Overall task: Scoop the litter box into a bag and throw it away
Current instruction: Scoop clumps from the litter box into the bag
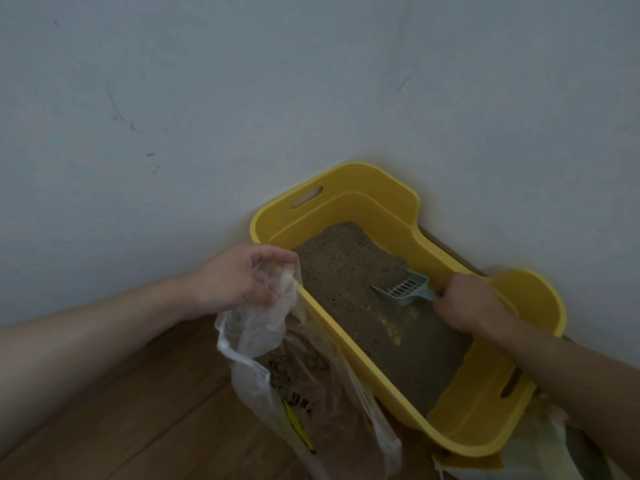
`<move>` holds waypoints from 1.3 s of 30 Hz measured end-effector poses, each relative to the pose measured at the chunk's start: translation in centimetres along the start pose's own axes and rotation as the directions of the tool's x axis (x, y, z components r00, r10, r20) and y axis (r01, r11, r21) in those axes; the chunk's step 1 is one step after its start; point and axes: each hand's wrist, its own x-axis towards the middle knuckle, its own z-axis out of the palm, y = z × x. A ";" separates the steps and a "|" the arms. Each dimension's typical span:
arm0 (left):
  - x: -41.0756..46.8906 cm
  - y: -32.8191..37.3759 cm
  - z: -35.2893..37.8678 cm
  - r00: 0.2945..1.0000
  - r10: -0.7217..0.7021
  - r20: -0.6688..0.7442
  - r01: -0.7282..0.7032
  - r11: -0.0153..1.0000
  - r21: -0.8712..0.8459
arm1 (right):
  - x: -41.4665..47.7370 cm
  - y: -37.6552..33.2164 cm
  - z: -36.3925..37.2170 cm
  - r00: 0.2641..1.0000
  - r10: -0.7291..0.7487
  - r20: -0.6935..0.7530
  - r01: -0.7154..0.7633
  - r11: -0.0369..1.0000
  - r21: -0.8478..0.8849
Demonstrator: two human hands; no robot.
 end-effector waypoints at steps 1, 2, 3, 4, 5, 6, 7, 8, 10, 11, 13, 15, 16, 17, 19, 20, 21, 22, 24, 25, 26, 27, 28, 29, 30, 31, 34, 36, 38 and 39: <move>0.1 0.0 0.0 1.000 0.001 -0.005 -0.001 1.000 0.001 | 0.4 -0.2 0.2 1.000 -0.012 -0.007 0.012 1.000 -0.007; 0.2 -0.1 -0.1 1.000 0.000 -0.007 0.000 1.000 0.002 | 0.8 -0.5 0.4 1.000 -0.018 -0.014 0.018 1.000 -0.007; 0.3 -0.2 -0.1 1.000 -0.001 -0.006 0.001 1.000 0.000 | 1.2 -0.8 0.5 1.000 -0.020 -0.020 0.021 1.000 0.004; 0.4 -0.3 -0.2 1.000 -0.006 -0.005 0.006 1.000 -0.001 | 1.5 -1.1 0.6 0.999 -0.021 -0.027 0.021 1.000 0.020; 0.5 -0.3 -0.3 1.000 -0.010 -0.003 0.010 1.000 0.002 | 1.7 -1.4 0.8 0.999 -0.017 -0.034 0.018 0.999 0.039; 0.6 -0.3 -0.3 1.000 -0.014 0.001 0.014 1.000 0.009 | 1.9 -1.8 0.8 0.999 -0.009 -0.038 0.012 0.998 0.064; 0.7 -0.4 -0.3 1.000 -0.015 0.005 0.015 1.000 0.012 | 2.2 -2.1 0.9 0.999 -0.004 -0.039 0.008 0.996 0.086; 0.8 -0.4 -0.4 1.000 -0.018 0.010 0.018 1.000 0.011 | 2.4 -2.4 1.1 0.999 -0.004 -0.043 0.009 0.995 0.099; 0.9 -0.4 -0.5 1.000 -0.022 0.016 0.022 1.000 0.014 | 3.0 -3.0 1.4 0.999 -0.011 -0.047 0.017 0.992 0.126; 1.0 -0.3 -0.5 1.000 -0.021 0.017 0.020 0.999 0.025 | 3.2 -3.3 1.6 0.999 -0.016 -0.046 0.023 0.989 0.148; 1.1 -0.2 -0.7 1.000 -0.017 0.017 0.016 0.998 0.066 | 3.8 -3.9 1.9 0.999 -0.021 -0.040 0.029 0.980 0.195; 1.5 -0.4 -0.8 1.000 -0.015 0.023 0.012 0.993 0.115 | 4.3 -4.4 2.1 0.999 -0.018 -0.040 0.027 0.968 0.251; 1.6 -0.4 -0.8 0.999 -0.017 0.030 0.013 0.992 0.129 | 4.5 -4.7 2.2 0.999 -0.013 -0.043 0.024 0.962 0.271; 1.8 -0.4 -0.9 0.999 -0.020 0.036 0.014 0.990 0.139 | 4.8 -4.9 2.2 0.999 -0.011 -0.049 0.025 0.959 0.281; 2.1 -0.6 -1.0 0.999 -0.016 0.037 0.010 0.987 0.157 | 5.4 -5.4 2.3 0.998 -0.014 -0.064 0.032 0.959 0.282; 2.2 -0.6 -1.1 0.999 -0.016 0.040 0.009 0.988 0.156 | 5.7 -5.7 2.3 0.997 -0.014 -0.070 0.034 0.957 0.287; 2.3 -0.6 -1.2 0.999 -0.014 0.049 0.007 0.988 0.154 | 6.0 -5.9 2.3 0.997 -0.014 -0.072 0.035 0.954 0.299; 2.4 -0.7 -1.2 0.998 -0.012 0.059 0.003 0.988 0.156 | 6.3 -6.0 2.2 0.997 -0.012 -0.073 0.035 0.948 0.315; 2.6 -0.7 -1.3 0.997 -0.007 0.076 -0.004 0.988 0.152 | 6.8 -6.4 1.9 0.997 -0.010 -0.074 0.035 0.940 0.339; 2.7 -0.8 -1.3 0.997 -0.006 0.080 -0.006 0.990 0.142 | 7.1 -6.7 1.8 0.997 -0.011 -0.080 0.038 0.938 0.345; 2.7 -0.9 -1.3 0.997 -0.003 0.083 -0.008 0.991 0.134 | 7.3 -6.9 1.7 0.996 -0.010 -0.086 0.040 0.935 0.352; 2.8 -1.0 -1.4 0.996 0.000 0.090 -0.012 0.991 0.130 | 7.6 -7.1 1.6 0.996 -0.007 -0.092 0.040 0.934 0.356; 2.8 -1.1 -1.5 0.995 0.002 0.097 -0.014 0.992 0.129 | 7.8 -7.2 1.6 0.995 -0.005 -0.096 0.039 0.934 0.356; 2.9 -1.3 -1.5 0.995 0.004 0.101 -0.017 0.991 0.130 | 8.0 -7.3 1.7 0.995 -0.008 -0.095 0.041 0.936 0.350; 2.9 -1.4 -1.5 0.995 0.007 0.100 -0.020 0.991 0.135 | 8.1 -7.3 1.8 0.996 -0.014 -0.085 0.042 0.939 0.341; 3.0 -1.5 -1.6 0.995 0.011 0.100 -0.026 0.989 0.143 | 8.2 -7.2 2.0 0.997 -0.022 -0.070 0.044 0.943 0.331; 3.0 -1.5 -1.5 0.994 0.018 0.110 -0.034 0.987 0.154 | 8.3 -6.9 2.7 0.997 -0.051 -0.056 0.067 0.936 0.346; 3.1 -1.5 -1.5 0.994 0.013 0.106 -0.031 0.986 0.167 | 8.4 -6.5 3.2 0.993 -0.082 -0.089 0.108 0.931 0.348; 3.2 -1.6 -1.5 0.994 0.011 0.109 -0.028 0.987 0.156 | 8.3 -6.3 3.6 0.988 -0.110 -0.104 0.141 0.922 0.360; 3.2 -1.7 -1.5 0.994 0.011 0.111 -0.027 0.989 0.146 | 8.3 -6.2 3.9 0.988 -0.117 -0.097 0.145 0.913 0.382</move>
